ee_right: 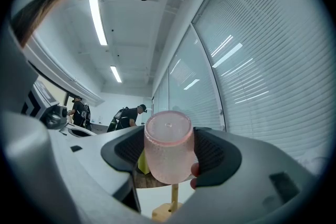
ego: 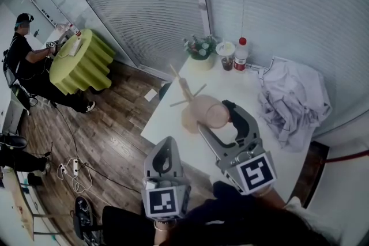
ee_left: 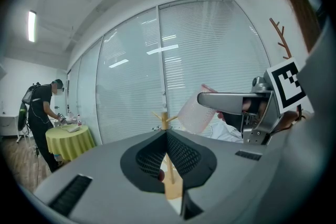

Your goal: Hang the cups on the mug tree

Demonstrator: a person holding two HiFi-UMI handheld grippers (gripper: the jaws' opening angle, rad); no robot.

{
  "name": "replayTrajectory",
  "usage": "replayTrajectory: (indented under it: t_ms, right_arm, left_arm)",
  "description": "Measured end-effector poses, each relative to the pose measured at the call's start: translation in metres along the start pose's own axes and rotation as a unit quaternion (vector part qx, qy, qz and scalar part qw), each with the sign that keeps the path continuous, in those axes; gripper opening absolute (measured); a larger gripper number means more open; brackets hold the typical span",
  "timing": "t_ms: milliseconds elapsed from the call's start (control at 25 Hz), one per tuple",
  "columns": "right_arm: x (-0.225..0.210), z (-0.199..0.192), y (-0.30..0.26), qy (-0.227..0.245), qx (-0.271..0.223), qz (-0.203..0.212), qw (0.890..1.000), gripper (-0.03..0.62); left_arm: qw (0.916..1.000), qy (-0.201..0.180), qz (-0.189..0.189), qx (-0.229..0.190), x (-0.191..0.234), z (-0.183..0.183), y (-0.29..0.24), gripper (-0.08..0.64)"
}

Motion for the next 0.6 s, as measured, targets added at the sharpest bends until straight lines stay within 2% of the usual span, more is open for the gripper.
replayTrajectory:
  t_ms: [600]
  right_arm:
    - [0.0000,-0.0072,-0.0083,-0.004,0.007,0.006,1.000,0.298]
  left_arm:
    - [0.9999,0.012,0.000,0.005,0.0005,-0.0029,-0.0051,-0.002]
Point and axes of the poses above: the fingertips, and each gripper's own axes: y backward along the fingers, x to its left, z out of its top, the point moved 2 cm from there along y, backward along the fingers, and after that the axes turned 3 degrees about x, right-handed, at the moved point
